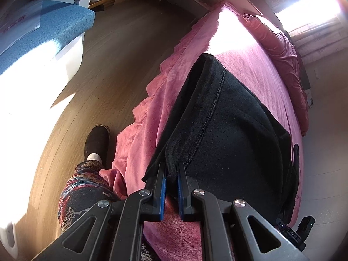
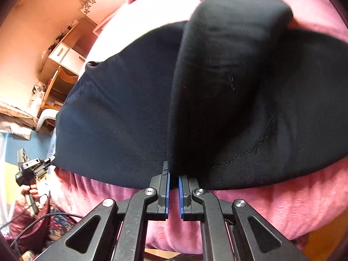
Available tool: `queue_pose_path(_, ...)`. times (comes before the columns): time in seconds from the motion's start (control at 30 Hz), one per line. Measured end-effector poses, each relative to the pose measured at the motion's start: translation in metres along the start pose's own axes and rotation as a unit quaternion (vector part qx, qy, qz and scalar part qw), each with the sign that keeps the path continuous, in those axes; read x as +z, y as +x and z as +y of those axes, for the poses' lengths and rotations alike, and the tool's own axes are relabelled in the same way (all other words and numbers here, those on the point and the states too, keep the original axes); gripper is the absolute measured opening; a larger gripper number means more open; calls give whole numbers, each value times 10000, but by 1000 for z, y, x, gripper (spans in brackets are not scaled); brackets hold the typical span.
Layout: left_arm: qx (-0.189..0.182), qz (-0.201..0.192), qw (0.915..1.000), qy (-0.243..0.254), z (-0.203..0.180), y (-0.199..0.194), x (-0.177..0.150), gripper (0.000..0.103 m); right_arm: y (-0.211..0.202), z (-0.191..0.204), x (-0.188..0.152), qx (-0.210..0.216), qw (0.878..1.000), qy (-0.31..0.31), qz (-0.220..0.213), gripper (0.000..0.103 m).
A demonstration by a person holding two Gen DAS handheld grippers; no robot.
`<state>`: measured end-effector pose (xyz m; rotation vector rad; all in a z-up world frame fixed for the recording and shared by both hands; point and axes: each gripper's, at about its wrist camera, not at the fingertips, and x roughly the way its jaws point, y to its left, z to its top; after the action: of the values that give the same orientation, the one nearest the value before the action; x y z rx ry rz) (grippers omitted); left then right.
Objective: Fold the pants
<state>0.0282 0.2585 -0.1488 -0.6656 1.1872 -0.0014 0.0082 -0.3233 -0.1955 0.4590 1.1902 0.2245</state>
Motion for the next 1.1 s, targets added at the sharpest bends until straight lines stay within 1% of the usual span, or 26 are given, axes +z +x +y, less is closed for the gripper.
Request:
queue_pose_path(0.07, 70, -10, 10000, -43, 1, -2, 1, 19, -5, -6, 3, 109, 9999, 65, -14, 9)
queue_pose_path(0.1, 191, -47, 9997, -110, 2, -6, 3, 28, -7, -9, 3, 167, 9998, 99, -9, 20)
queue_pose_path(0.13, 300, -79, 9994, -151, 4, -11, 5, 29, -12, -13, 5, 171, 9998, 133, -12, 26)
queue_pose_path(0.17, 393, -149, 9990, -156, 4, -17, 7, 29, -20, -18, 6, 179, 9997, 157, -32, 35)
queue_pose_path(0.2, 553, -310, 9979, -150, 4, -26, 9, 29, -22, -13, 3, 153, 9997, 168, -80, 42)
queue_pose_path(0.27, 859, -758, 9934, 16, -3, -46, 12, 29, -41, -19, 7, 16, 9996, 190, -229, 44)
queue_pose_path(0.3, 877, -955, 9914, 152, -11, -55, 13, 29, -52, -20, 14, -108, 9992, 179, -345, 44)
queue_pose_path(0.37, 761, -1257, 9880, 478, -30, -67, 13, 29, -70, -24, 32, -387, 9971, 182, -625, 44)
queue_pose_path(0.43, 564, -1330, 9856, 879, -56, -66, 8, 30, -83, -27, 58, -495, 9943, 264, -908, 44)
queue_pose_path(0.5, 277, -1230, 9832, 1323, -87, -55, -2, 30, -87, -28, 90, -674, 9904, 355, -1150, 44)
queue_pose_path(0.57, -9, -964, 9794, 1776, -117, -37, -15, 30, -83, -28, 121, -828, 9875, 424, -1274, 45)
queue_pose_path(0.67, -432, -498, 9711, 2292, -155, -4, -38, 30, -65, -28, 171, -949, 9851, 685, -1261, 51)
queue_pose_path(0.7, -517, -337, 9674, 2456, -168, 4, -49, 30, -56, -26, 188, -1038, 9845, 703, -1223, 52)
queue_pose_path(0.73, -524, -233, 9629, 2636, -179, 13, -56, 30, -47, -25, 203, -1157, 9838, 690, -1184, 53)
queue_pose_path(0.77, -502, -179, 9583, 2807, -191, 20, -65, 30, -38, -23, 222, -1356, 9819, 697, -1127, 55)
queue_pose_path(0.8, -501, -114, 9546, 2935, -199, 26, -72, 30, -29, -23, 233, -1509, 9804, 694, -1059, 56)
queue_pose_path(0.83, -518, -32, 9524, 3003, -205, 32, -77, 30, -19, -25, 246, -1652, 9790, 691, -972, 56)
queue_pose_path(0.9, -567, 112, 9516, 3020, -212, 41, -84, 30, 1, -28, 267, -1960, 9750, 693, -781, 56)
queue_pose_path(0.97, -607, 255, 9522, 2982, -214, 48, -86, 30, 19, -31, 280, -2237, 9705, 664, -606, 56)
queue_pose_path(1.03, -586, 340, 9534, 2939, -214, 55, -85, 30, 36, -36, 287, -2504, 9654, 611, -395, 53)
queue_pose_path(1.07, -578, 378, 9538, 2924, -213, 57, -85, 30, 42, -37, 287, -2597, 9635, 557, -327, 46)
queue_pose_path(1.1, -556, 405, 9543, 2909, -210, 58, -84, 30, 43, -35, 287, -2587, 9643, 446, -361, 37)
